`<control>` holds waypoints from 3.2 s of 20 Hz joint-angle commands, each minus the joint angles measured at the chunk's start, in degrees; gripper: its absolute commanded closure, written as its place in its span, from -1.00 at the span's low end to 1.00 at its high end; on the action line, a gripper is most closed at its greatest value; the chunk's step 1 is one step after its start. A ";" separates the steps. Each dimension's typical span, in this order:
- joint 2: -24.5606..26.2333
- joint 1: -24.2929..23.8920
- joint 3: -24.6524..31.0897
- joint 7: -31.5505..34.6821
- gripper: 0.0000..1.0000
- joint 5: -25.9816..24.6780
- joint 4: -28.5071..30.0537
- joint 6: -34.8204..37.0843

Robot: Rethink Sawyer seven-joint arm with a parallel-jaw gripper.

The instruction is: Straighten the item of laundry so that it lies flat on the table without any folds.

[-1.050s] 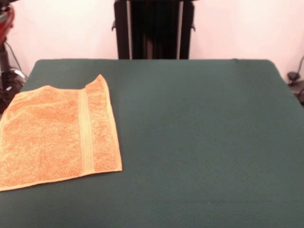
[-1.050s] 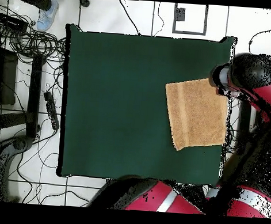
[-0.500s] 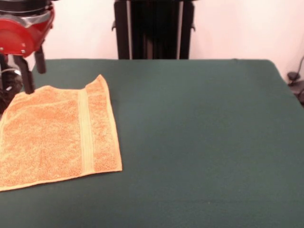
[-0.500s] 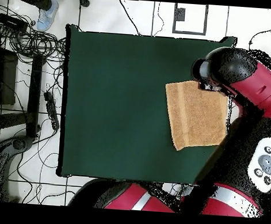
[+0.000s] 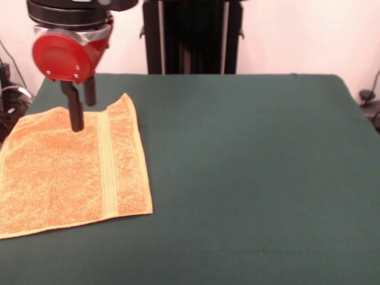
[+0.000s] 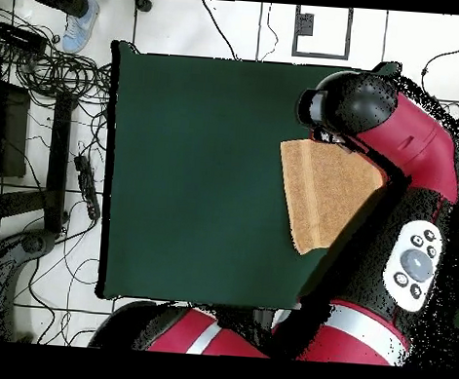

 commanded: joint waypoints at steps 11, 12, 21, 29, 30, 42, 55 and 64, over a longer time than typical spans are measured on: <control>6.90 4.97 2.85 24.86 -1.00 6.63 6.75 -9.10; 6.99 4.93 3.27 24.35 -1.00 6.79 7.08 -10.13; 8.50 5.23 3.14 20.83 -1.00 6.08 7.53 -13.45; 9.91 5.96 3.66 20.94 -1.00 6.98 8.61 -15.82; 10.04 5.95 3.77 20.90 -1.00 7.06 8.84 -16.20; 12.11 6.39 6.43 18.94 -1.00 8.85 10.82 -19.06; 14.16 7.02 5.24 19.38 -1.00 8.76 12.02 -15.94; 15.47 7.22 5.48 19.44 -1.00 8.93 12.06 -15.11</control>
